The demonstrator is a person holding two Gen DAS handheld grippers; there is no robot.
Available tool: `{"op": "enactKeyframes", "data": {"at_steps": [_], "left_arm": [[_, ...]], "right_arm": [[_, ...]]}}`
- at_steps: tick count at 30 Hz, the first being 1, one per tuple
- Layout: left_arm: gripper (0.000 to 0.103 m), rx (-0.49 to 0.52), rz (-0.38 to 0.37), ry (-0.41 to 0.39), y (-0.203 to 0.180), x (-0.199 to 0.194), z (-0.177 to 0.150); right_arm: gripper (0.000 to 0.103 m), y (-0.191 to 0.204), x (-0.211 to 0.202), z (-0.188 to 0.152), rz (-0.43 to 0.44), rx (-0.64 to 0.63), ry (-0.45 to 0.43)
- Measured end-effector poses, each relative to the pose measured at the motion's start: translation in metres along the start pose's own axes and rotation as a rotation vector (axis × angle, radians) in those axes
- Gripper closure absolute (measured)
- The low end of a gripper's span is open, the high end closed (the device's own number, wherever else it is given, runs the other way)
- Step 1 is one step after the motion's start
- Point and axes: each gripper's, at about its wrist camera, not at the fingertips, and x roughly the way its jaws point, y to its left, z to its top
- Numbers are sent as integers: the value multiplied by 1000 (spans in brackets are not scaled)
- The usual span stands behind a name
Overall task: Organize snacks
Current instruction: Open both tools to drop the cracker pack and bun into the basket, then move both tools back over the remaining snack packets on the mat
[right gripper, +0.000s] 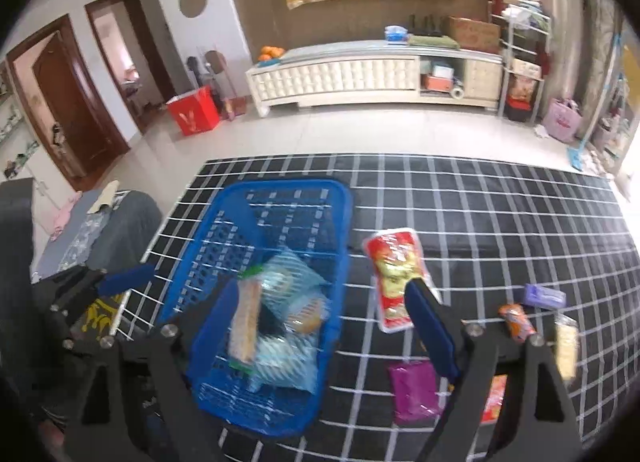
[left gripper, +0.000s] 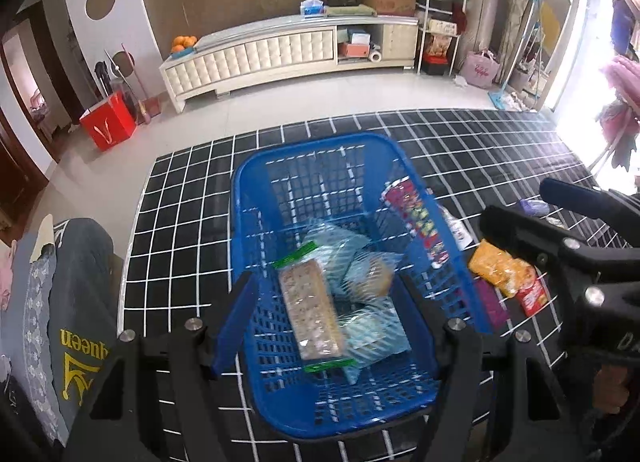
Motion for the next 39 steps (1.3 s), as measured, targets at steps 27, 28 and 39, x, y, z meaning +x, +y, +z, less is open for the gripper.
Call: {"op": "enactKeyframes", "data": {"at_steps": [27,28,39], "left_arm": [[0,71,-73,-44,-130,-21,16],[0,82,-66,-45,-136,-21,17],[0,174,-28,23,-212,4,20]], "right_arm": [[3,-150,-83,-43,-243,206,-70],[3,-157,-84,-46,-244,219,-65],[2,-222,-92,-74,-279,339,-38]]}}
